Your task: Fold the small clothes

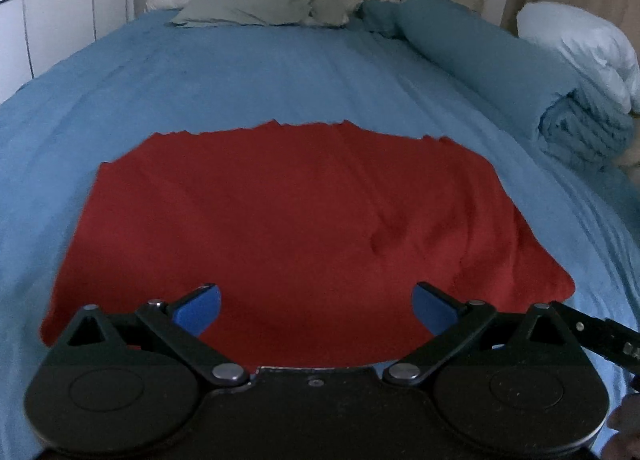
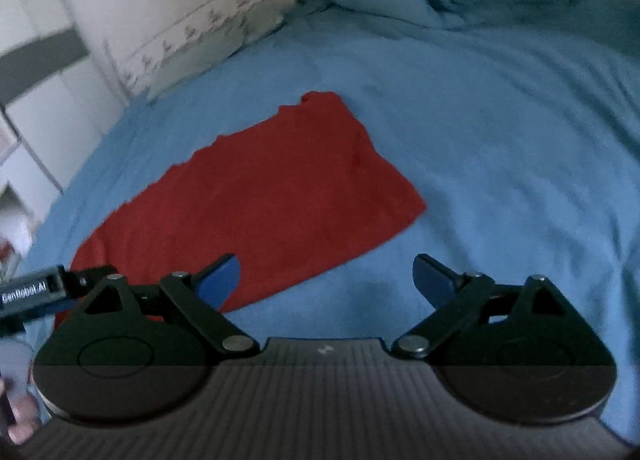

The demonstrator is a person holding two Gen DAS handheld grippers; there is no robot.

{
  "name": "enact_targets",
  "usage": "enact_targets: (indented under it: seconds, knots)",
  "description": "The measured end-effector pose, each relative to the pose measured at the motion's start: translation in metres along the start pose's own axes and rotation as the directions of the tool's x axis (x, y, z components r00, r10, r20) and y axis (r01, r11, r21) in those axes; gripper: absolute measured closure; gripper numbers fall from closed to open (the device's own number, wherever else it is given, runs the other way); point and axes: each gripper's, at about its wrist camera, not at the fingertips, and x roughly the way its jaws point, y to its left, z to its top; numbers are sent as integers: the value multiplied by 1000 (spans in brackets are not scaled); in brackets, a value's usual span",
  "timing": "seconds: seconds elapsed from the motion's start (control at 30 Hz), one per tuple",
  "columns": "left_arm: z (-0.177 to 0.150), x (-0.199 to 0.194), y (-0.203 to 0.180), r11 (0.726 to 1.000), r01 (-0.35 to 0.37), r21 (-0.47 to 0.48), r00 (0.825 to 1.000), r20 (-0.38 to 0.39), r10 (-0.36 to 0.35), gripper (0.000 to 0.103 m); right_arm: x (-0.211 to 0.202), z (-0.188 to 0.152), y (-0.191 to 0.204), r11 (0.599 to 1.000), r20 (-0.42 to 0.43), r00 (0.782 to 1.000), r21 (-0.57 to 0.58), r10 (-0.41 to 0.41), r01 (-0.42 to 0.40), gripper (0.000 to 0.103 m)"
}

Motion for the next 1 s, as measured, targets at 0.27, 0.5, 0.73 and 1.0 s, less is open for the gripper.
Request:
enact_targets:
  seconds: [0.27, 0.5, 0.73, 1.0]
  knots:
    - [9, 27, 5, 999, -12, -33, 999, -35, 11, 0, 35, -1, -25, 990, 69, 998, 138, 9, -19, 12]
    - [33, 53, 17, 993, -22, -112, 999, -28, 19, 0, 59, 9, -30, 981, 119, 993, 192, -8, -15, 40]
    - [49, 108, 14, 990, -133, -47, 983, -133, 126, 0, 54, 19, -26, 979, 109, 994, 203, -15, -7, 73]
    - [65, 67, 50, 991, -132, -34, 986, -109, 127, 2, 40, 81, 73, 987, 150, 981, 76, 127, -139, 75]
